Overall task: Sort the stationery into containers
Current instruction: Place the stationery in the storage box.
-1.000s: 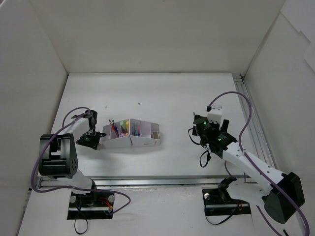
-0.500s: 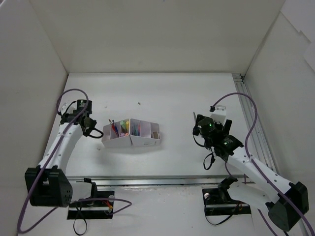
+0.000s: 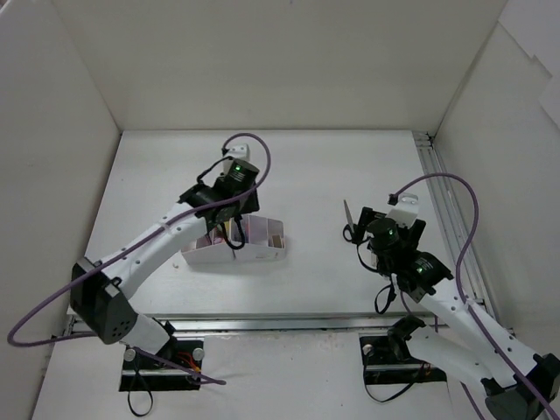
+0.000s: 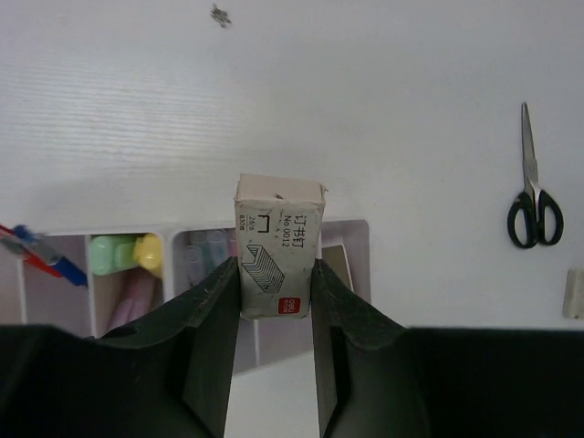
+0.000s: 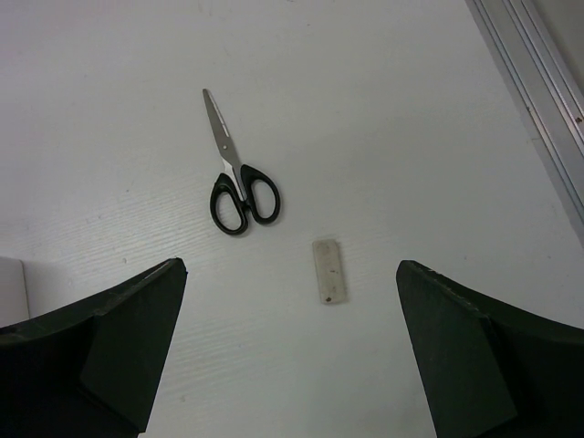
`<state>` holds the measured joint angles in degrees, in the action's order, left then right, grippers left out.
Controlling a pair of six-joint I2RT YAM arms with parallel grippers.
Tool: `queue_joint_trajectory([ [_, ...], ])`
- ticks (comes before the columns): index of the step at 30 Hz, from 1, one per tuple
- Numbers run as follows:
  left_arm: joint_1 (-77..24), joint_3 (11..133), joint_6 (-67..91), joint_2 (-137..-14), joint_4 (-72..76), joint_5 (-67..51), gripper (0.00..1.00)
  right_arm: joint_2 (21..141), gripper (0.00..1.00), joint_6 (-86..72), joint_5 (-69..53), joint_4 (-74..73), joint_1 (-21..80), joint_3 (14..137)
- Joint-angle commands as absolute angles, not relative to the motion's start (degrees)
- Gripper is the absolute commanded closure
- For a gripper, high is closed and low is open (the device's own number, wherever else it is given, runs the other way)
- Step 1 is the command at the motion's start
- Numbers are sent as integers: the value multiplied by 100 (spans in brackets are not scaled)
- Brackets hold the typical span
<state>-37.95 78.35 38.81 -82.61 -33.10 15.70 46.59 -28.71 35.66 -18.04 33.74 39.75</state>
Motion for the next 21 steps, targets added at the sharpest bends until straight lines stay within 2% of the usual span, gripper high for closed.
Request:
queue_joint_trajectory([
  [1, -4218, 8427, 3857, -8761, -3488, 1783, 100, 4500, 2, -3155, 3718, -2047, 3392, 4087],
  [5, -4368, 8938, 4341, -9421, -3964, 2171, 100, 4360, 2, -3454, 3841, -2381, 3401, 4122],
  [21, -4887, 8851, 5220, -10204, -3893, 2004, 100, 4728, 2, -3858, 3972, -2716, 3428, 4043],
])
